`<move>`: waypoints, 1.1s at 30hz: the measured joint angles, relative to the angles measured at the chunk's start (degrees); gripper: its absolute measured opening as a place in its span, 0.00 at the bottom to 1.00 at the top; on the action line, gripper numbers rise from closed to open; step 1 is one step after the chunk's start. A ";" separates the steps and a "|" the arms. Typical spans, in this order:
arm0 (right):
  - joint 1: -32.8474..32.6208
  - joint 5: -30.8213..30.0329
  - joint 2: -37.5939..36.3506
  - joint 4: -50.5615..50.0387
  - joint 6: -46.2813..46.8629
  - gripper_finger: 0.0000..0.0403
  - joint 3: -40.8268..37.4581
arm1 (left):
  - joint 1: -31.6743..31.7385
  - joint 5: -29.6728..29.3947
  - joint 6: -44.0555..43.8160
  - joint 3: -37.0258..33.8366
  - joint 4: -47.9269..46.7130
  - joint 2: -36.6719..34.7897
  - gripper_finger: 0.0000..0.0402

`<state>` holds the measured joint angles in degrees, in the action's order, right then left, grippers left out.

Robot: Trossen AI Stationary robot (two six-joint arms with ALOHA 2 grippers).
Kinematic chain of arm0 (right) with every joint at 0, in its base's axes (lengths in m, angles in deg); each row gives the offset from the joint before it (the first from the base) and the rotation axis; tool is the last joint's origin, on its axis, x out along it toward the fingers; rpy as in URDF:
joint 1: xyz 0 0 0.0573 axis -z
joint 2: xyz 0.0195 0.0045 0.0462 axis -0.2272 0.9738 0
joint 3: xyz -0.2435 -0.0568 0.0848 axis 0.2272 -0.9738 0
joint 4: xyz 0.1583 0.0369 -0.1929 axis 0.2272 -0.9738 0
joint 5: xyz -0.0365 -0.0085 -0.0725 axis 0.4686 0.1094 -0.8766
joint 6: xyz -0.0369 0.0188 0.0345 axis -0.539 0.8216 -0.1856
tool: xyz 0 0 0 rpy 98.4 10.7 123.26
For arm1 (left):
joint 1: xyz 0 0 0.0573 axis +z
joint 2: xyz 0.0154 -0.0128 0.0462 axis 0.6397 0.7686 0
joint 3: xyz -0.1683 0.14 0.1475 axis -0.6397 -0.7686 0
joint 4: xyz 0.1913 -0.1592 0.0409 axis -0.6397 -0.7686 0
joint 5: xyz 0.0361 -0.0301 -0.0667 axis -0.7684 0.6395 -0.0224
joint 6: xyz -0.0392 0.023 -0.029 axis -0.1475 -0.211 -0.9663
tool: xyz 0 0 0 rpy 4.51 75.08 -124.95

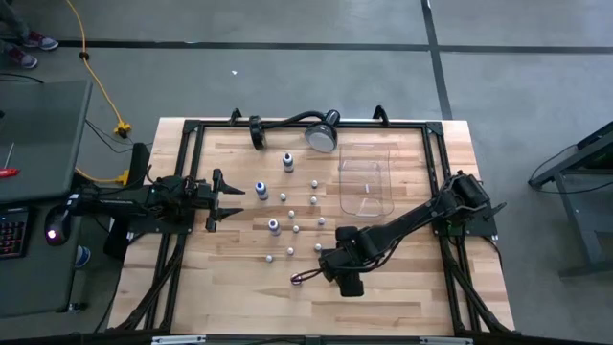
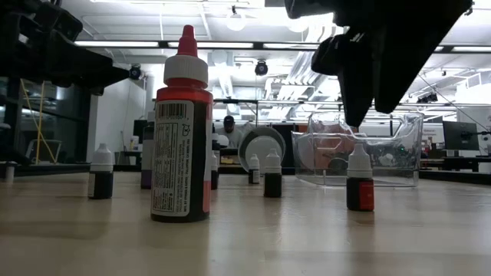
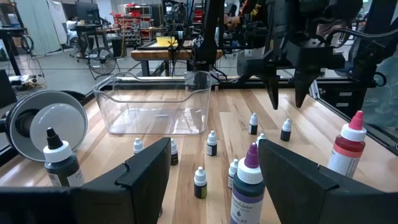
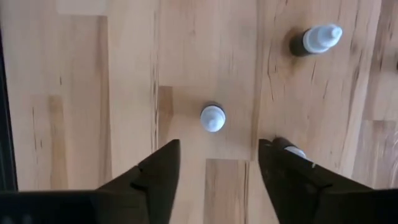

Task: Pick & Place food coloring
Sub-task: Put the small red food coloring bottle into the transparent bin

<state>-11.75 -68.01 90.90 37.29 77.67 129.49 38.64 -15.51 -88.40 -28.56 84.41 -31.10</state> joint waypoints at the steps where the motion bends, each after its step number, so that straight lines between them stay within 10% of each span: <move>1: 0.00 -0.09 0.00 0.00 -0.87 0.56 0.00 | 0.01 0.00 0.00 0.01 -0.01 0.00 0.59; 33: 0.13 0.13 5.60 4.64 -14.02 0.52 -0.11 | 0.01 0.00 0.00 0.01 0.00 -0.01 0.59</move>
<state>-11.62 -67.89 96.49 41.93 63.64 129.38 38.64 -15.51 -88.40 -28.55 84.41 -31.12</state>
